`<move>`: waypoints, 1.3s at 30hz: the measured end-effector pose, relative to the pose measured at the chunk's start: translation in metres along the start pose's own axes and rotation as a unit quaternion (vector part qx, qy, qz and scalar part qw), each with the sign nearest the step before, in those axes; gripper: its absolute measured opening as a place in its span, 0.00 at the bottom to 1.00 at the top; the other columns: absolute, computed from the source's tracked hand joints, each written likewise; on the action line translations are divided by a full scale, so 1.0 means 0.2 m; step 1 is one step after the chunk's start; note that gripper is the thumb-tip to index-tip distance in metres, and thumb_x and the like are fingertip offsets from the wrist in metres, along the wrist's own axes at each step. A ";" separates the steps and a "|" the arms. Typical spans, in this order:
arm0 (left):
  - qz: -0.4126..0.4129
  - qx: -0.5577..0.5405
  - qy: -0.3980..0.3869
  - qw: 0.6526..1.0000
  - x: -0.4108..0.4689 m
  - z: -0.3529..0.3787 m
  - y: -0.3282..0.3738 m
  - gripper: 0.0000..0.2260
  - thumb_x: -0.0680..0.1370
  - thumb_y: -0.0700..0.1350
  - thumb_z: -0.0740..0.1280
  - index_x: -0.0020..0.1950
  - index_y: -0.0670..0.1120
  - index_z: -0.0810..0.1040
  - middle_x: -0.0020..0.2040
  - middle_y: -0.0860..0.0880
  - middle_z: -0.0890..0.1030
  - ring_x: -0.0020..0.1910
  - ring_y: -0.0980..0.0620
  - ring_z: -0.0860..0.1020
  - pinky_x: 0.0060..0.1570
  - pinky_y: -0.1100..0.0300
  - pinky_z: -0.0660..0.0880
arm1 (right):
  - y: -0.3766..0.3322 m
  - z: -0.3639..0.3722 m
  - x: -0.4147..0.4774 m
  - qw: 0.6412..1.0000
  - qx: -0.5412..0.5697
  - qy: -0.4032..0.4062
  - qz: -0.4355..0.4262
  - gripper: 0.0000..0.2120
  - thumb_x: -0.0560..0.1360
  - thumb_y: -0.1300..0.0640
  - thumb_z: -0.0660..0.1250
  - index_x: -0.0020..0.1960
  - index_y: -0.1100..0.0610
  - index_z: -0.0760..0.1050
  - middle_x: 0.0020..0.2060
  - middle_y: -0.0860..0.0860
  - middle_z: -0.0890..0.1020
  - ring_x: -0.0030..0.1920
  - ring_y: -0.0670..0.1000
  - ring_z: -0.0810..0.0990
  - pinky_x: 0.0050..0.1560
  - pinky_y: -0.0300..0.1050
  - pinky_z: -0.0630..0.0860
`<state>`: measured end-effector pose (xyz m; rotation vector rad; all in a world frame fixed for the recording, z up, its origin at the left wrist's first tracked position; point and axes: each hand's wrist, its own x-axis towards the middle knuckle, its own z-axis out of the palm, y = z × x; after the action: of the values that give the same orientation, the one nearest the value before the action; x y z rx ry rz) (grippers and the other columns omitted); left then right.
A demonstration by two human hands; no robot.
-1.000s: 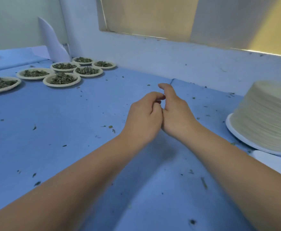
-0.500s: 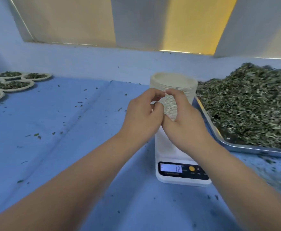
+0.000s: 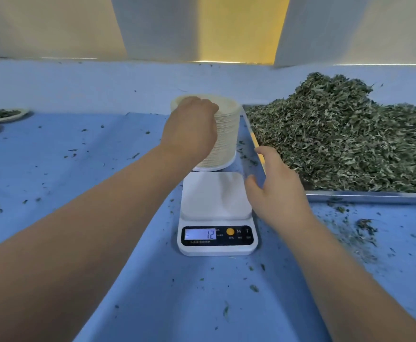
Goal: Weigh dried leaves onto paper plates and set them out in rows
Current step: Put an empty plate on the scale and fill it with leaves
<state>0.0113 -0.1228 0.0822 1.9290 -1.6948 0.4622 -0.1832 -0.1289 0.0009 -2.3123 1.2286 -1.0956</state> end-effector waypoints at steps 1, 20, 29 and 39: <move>-0.008 0.017 -0.013 1.000 0.02 0.00 0.00 0.14 0.81 0.37 0.58 0.60 0.43 0.81 0.57 0.44 0.81 0.60 0.42 0.76 0.52 0.48 0.76 | 0.01 0.00 0.00 1.000 -0.009 0.001 -0.004 0.26 0.77 0.57 0.64 0.74 0.51 0.64 0.61 0.61 0.79 0.49 0.60 0.79 0.37 0.45 0.64; 0.104 0.183 -0.020 0.977 0.12 -0.01 -0.05 0.08 0.76 0.33 0.61 0.43 0.46 0.68 0.33 0.50 0.62 0.38 0.43 0.67 0.35 0.55 0.57 | 0.01 0.04 0.00 0.999 -0.036 -0.006 -0.024 0.25 0.77 0.59 0.62 0.73 0.54 0.64 0.70 0.52 0.74 0.59 0.62 0.79 0.48 0.44 0.66; 0.124 0.172 0.062 0.975 0.12 0.00 -0.08 0.23 0.75 0.30 0.61 0.70 0.43 0.70 0.44 0.43 0.78 0.39 0.42 0.69 0.37 0.51 0.60 | 0.02 0.05 0.01 0.999 -0.035 -0.004 -0.020 0.24 0.77 0.59 0.63 0.72 0.53 0.65 0.68 0.54 0.75 0.57 0.62 0.79 0.48 0.44 0.65; 0.077 0.142 0.096 0.982 0.10 0.04 -0.09 0.15 0.76 0.37 0.61 0.61 0.43 0.78 0.54 0.44 0.78 0.53 0.40 0.73 0.54 0.47 0.63 | 0.03 0.06 0.00 0.999 -0.031 -0.016 -0.010 0.25 0.77 0.58 0.62 0.73 0.52 0.64 0.65 0.58 0.77 0.61 0.64 0.78 0.48 0.45 0.66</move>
<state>0.0318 -0.1416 0.0841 1.8788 -1.7313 0.9626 -0.1786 -0.1332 -0.0100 -2.3832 1.2481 -1.0363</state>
